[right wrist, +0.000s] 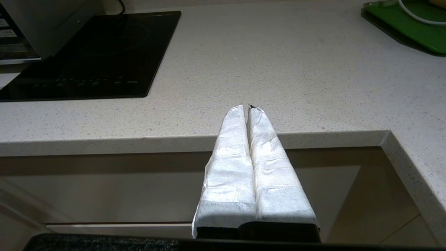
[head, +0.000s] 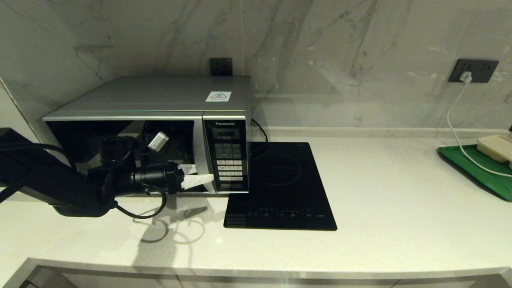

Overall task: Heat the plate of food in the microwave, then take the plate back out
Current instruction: Open the microwave oven

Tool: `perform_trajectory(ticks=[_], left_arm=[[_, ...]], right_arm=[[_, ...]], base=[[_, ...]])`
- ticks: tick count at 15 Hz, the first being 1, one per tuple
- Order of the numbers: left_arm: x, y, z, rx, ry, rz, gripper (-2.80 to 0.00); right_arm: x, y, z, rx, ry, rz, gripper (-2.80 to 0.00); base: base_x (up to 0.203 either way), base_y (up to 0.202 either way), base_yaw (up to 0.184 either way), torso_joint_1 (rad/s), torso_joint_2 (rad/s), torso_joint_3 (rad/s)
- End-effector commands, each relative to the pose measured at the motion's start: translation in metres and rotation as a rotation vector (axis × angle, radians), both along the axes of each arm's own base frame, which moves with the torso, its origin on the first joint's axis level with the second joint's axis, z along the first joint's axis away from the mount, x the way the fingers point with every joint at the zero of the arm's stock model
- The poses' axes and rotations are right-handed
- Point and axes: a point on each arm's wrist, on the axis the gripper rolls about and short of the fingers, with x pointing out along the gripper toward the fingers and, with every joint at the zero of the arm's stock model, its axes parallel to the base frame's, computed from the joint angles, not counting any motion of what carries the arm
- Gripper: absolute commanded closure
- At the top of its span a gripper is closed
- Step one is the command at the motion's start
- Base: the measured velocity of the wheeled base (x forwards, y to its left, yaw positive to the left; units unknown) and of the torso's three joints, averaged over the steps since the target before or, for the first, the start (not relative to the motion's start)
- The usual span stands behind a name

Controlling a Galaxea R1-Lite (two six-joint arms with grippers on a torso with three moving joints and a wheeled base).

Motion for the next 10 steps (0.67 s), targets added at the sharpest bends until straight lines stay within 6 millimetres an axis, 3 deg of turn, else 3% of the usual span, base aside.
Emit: perform_trajectory(ticks=[1,10], left_arm=[[0.0018,-0.0051,-0.0029,-0.002,0.003,-0.018,-2.80],[0.0033,-0.0109,-0.0031,-0.009,-0.001,-0.051,-2.80]], right_arm=[[0.0000,0.0000,0.0000,0.001,0.000,0.000,0.00],[0.0000,0.0000,0.0000,0.000,0.000,0.000,0.00]], base=[[0.000,0.000,0.000,0.000,0.00,0.000],[0.000,0.000,0.000,0.000,0.00,0.000]])
